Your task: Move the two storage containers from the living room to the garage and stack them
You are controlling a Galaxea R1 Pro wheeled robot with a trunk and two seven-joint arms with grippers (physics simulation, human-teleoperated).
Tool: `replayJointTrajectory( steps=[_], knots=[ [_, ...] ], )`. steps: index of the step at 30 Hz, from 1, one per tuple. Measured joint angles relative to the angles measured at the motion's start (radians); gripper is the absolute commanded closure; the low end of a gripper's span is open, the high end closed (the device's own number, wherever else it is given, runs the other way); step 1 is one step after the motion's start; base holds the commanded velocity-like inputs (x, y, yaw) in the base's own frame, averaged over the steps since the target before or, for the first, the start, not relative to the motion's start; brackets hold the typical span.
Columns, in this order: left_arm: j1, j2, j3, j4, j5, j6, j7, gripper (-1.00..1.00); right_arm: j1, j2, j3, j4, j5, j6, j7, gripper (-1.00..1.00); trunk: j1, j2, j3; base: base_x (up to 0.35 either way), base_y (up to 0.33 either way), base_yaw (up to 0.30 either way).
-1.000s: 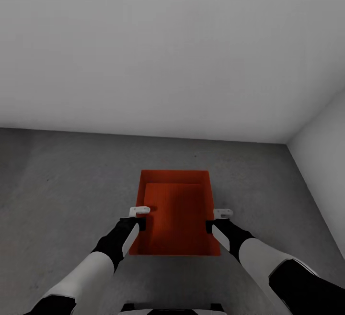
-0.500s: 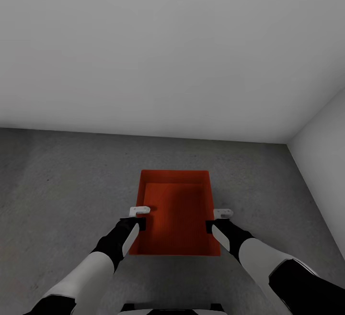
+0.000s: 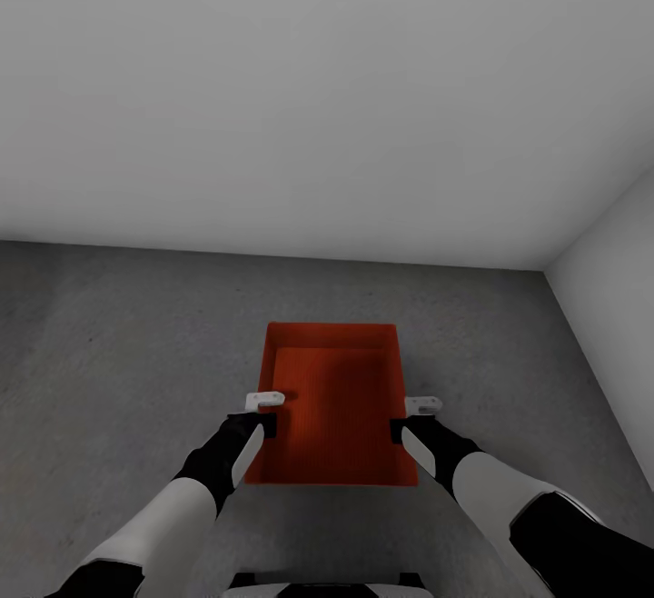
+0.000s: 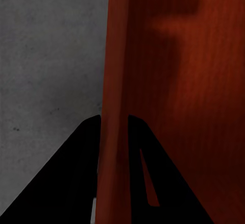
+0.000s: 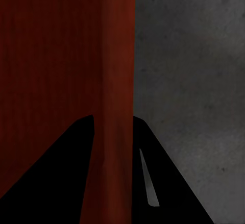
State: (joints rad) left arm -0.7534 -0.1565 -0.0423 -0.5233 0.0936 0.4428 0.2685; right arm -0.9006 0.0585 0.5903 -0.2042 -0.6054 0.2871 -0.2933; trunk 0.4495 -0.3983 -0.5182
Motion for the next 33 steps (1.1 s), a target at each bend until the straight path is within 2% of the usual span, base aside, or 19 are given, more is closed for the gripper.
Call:
replayJointTrajectory(
  steps=[33],
  knots=[
    [0.000, 0.000, 0.000, -0.001, -0.001, 0.001, 0.000, 1.00, 0.000, 0.000, 0.003, 0.001, -0.005, -0.001, 0.000, 1.00, 0.000, 0.000, 0.000, 0.000, 0.000, 0.000]
  ],
)
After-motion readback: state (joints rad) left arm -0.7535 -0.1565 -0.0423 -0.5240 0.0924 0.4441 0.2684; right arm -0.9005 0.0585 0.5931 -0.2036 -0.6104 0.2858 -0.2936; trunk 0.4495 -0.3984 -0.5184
